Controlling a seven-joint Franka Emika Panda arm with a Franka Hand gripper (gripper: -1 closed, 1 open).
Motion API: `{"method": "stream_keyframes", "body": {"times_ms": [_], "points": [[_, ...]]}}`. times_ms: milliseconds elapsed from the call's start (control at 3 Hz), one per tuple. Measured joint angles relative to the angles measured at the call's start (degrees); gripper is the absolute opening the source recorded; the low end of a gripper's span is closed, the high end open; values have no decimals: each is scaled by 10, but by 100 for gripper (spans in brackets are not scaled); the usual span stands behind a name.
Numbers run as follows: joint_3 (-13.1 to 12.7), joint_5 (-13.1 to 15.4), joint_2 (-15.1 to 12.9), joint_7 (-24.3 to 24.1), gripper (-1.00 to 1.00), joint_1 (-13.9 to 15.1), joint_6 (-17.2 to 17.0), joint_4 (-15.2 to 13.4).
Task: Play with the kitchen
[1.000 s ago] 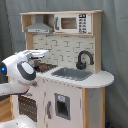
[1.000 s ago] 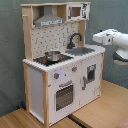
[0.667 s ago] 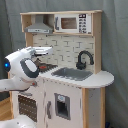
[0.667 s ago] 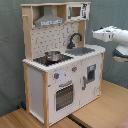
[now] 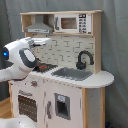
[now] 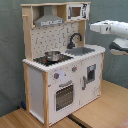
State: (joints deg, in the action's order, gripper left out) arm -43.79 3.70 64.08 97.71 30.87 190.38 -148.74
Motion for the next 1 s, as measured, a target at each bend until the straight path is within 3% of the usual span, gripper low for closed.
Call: {"method": "stream_keyframes", "body": {"times_ms": [333, 1000], "points": [[11, 0, -40, 10, 100, 2, -27, 34], [23, 0, -140, 48, 100, 20, -10, 84]]}}
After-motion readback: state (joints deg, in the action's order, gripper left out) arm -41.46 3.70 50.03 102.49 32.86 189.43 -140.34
